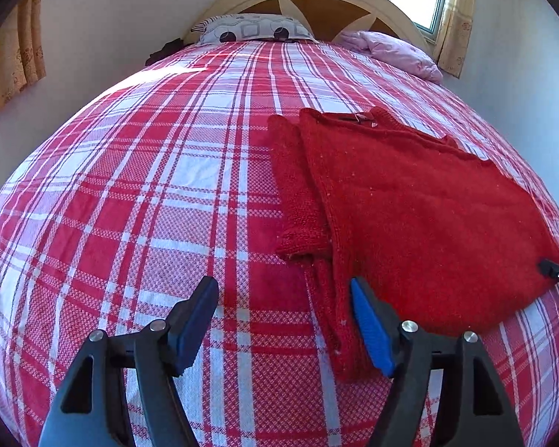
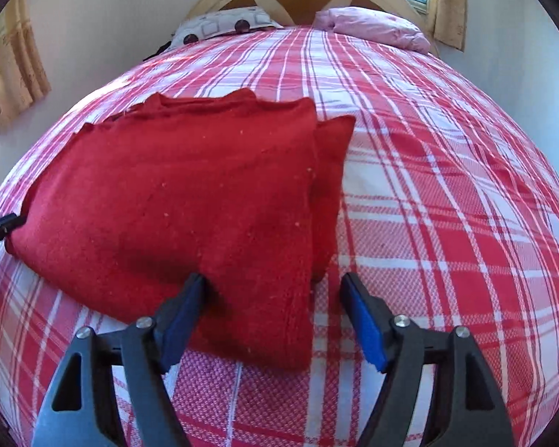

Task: Fold small clothes
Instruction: 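Withdraw both open grippers from the folded sweater, then grasp the folded sweater with both grippers and lift it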

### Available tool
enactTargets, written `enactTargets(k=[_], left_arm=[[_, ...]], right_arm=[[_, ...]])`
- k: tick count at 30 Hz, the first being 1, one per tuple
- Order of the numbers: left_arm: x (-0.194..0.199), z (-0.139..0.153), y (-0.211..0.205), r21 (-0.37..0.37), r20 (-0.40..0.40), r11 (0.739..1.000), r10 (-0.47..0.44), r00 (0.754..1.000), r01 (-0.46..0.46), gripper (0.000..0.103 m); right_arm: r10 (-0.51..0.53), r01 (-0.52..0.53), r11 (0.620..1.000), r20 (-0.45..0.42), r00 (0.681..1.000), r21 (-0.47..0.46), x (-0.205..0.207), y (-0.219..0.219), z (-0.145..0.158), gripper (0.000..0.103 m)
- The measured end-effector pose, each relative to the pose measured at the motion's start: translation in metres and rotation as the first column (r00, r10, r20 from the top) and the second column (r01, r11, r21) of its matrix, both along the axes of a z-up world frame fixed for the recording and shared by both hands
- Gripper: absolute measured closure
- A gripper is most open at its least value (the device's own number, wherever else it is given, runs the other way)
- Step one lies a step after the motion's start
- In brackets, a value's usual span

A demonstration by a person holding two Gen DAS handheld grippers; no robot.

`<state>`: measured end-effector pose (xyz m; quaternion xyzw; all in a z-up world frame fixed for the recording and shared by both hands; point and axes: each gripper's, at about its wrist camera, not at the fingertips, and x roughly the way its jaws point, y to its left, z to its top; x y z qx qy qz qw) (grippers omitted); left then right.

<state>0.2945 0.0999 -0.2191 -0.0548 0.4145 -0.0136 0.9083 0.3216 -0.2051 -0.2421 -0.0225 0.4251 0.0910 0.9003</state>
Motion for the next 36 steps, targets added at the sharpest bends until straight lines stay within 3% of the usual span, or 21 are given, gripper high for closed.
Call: enactTargets(k=[6,11,14,17,20,22,26,28,33,36], left_arm=[[-0.010,0.013,0.005,0.018,0.036,1.000,-0.014,0.999,0.013,0.030],[-0.016,0.028,0.031,-0.007,0.105,0.999,0.036,0.994,-0.035,0.030],[-0.010,0.023,0.055,-0.025,0.094,0.995,0.102,0.990,-0.100,0.030],[-0.004,0.011,0.078,-0.066,0.050,0.985,0.161,0.986,-0.157,0.030],[-0.002,-0.003,0.096,-0.122,0.003,0.974,0.195,0.981,-0.193,0.030],[-0.006,-0.004,0.103,-0.171,0.016,0.967,0.193,0.981,-0.188,0.030],[-0.007,-0.002,0.101,-0.173,0.019,0.969,0.183,0.983,-0.177,0.030],[-0.008,-0.001,0.102,-0.176,0.019,0.969,0.178,0.984,-0.172,0.030],[-0.005,-0.002,0.110,-0.232,0.021,0.961,0.162,0.987,-0.153,0.030],[-0.002,-0.001,0.114,-0.265,0.019,0.954,0.151,0.988,-0.140,0.030]], right_arm=[[-0.035,0.047,0.994,0.120,0.992,-0.098,-0.032,0.012,0.025,0.027],[-0.034,0.080,0.978,0.236,0.971,-0.191,-0.053,0.028,0.051,0.025],[0.041,0.021,0.973,0.259,0.965,-0.231,-0.061,0.056,0.058,0.025],[0.175,-0.105,0.958,0.251,0.952,-0.266,-0.065,0.101,0.053,0.025],[0.333,-0.232,0.904,0.252,0.909,-0.359,-0.075,0.160,0.041,0.026],[0.443,-0.301,0.844,0.260,0.858,-0.444,-0.086,0.200,0.030,0.026],[0.604,-0.372,0.712,0.250,0.757,-0.596,-0.107,0.263,0.002,0.027],[0.642,-0.380,0.669,0.240,0.728,-0.639,-0.110,0.282,-0.009,0.027],[0.676,-0.367,0.611,0.221,0.703,-0.702,-0.102,0.315,-0.027,0.027],[0.667,-0.375,0.619,0.209,0.716,-0.690,-0.087,0.323,-0.033,0.030]])
